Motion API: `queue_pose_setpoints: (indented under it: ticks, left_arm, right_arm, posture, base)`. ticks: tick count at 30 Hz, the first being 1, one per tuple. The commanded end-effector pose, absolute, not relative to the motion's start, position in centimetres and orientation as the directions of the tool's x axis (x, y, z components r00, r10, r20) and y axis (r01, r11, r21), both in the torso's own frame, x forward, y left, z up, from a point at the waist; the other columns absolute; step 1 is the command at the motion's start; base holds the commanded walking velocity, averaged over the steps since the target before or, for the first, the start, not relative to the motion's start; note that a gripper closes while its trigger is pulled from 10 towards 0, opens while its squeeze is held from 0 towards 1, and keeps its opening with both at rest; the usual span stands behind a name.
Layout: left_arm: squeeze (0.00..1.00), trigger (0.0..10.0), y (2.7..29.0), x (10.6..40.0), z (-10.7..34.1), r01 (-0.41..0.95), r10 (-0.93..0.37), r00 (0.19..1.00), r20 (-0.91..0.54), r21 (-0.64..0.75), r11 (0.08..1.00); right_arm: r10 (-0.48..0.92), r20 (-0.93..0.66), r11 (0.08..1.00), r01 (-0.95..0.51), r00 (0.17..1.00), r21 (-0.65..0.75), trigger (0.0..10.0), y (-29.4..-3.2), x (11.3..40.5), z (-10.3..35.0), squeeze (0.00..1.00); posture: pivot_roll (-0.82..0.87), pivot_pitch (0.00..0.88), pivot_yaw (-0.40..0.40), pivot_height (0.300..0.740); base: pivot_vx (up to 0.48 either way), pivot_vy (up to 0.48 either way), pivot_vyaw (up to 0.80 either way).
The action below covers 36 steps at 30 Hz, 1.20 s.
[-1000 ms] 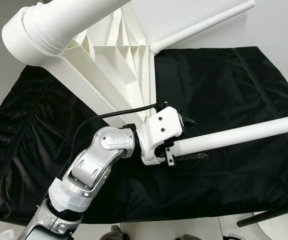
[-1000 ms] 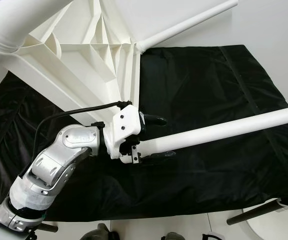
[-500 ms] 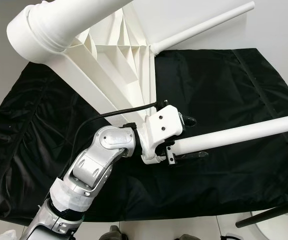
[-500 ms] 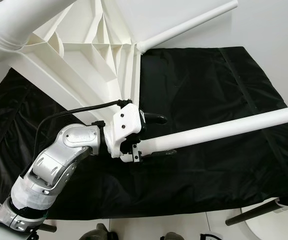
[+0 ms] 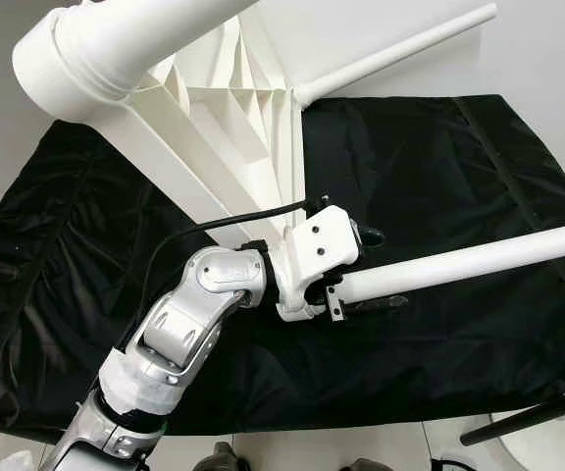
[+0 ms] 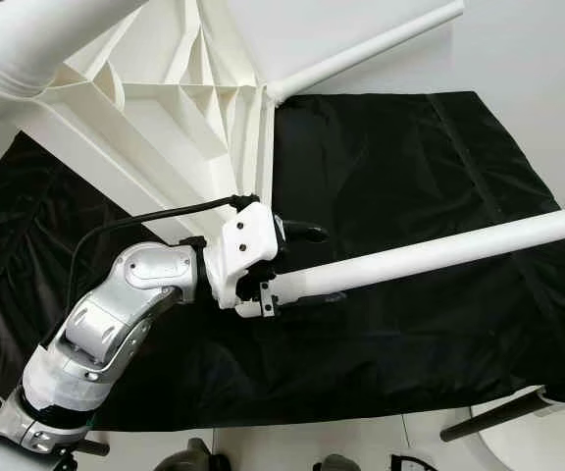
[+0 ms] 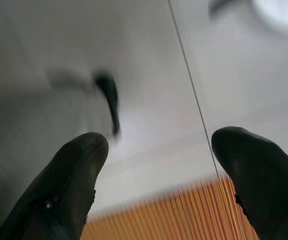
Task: Building children table
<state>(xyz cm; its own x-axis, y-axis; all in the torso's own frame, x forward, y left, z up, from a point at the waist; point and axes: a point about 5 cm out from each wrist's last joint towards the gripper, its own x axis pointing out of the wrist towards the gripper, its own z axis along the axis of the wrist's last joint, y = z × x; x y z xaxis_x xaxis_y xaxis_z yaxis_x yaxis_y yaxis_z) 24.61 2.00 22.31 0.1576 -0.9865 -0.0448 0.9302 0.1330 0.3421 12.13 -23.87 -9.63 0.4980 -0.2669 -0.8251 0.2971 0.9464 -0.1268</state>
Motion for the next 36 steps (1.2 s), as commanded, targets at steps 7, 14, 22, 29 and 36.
queue_pose_setpoints:
  ticks: [7, 14, 22, 29, 36]
  left_arm:
    - [0.0, 10.0, 2.1, 25.2, 22.5, 0.91, -0.973, 0.232, -0.022, 0.359, 0.208]
    - [0.0, 10.0, 2.3, 25.3, 22.6, 0.905, -0.97, 0.242, -0.021, 0.366, 0.218]
    - [0.0, 10.0, 2.6, 25.5, 23.0, 0.895, -0.967, 0.256, -0.007, 0.381, 0.234]
    - [0.0, 10.0, 4.0, 25.6, 24.6, 0.874, -0.941, 0.331, 0.066, 0.355, 0.332]
    - [0.0, 10.0, 5.2, 26.0, 25.9, 0.871, -0.923, 0.363, 0.123, 0.307, 0.384]
  right_arm:
    - [-0.253, -0.77, 0.959, 0.257, 0.586, -0.119, 10.0, -22.6, 13.3, -9.3, 0.0]
    - [-0.241, -0.736, 0.959, 0.271, 0.632, -0.08, 10.0, -22.3, 14.3, -8.8, 0.0]
    - [-0.241, -0.736, 0.961, 0.264, 0.633, -0.087, 10.0, -22.1, 14.4, -8.9, 0.0]
    - [-0.239, -0.743, 0.963, 0.252, 0.625, -0.098, 10.0, -22.4, 14.2, -8.9, 0.0]
    - [-0.235, -0.745, 0.965, 0.241, 0.624, -0.103, 10.0, -22.6, 14.4, -8.8, 0.0]
  posture:
    - [0.06, 0.005, 0.064, 0.74]
    - [0.07, 0.014, 0.069, 0.74]
    - [0.07, 0.025, 0.07, 0.74]
    - [0.07, 0.044, 0.072, 0.74]
    - [0.09, 0.058, 0.077, 0.74]
  base:
    - [0.0, 0.0, 0.0]
    - [0.0, 0.0, 0.0]
    - [0.0, 0.0, 0.0]
    - [0.0, 0.0, 0.0]
    - [0.0, 0.0, 0.0]
